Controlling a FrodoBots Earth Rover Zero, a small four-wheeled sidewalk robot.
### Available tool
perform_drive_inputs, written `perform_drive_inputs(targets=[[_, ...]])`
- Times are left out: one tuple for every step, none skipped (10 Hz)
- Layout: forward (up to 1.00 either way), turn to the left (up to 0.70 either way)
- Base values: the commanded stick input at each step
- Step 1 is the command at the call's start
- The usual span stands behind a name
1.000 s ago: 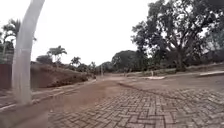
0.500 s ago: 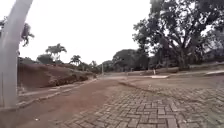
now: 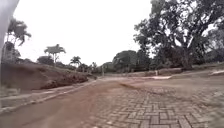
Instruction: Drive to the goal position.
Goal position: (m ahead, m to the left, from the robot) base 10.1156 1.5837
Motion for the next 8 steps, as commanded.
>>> perform_drive_inputs(targets=[[0.85, 0.0], [0.85, 0.0], [0.85, 0.0], [0.85, 0.0], [0.85, 0.0], [0.85, 0.0], [0.85, 0.0], [0.85, 0.0]])
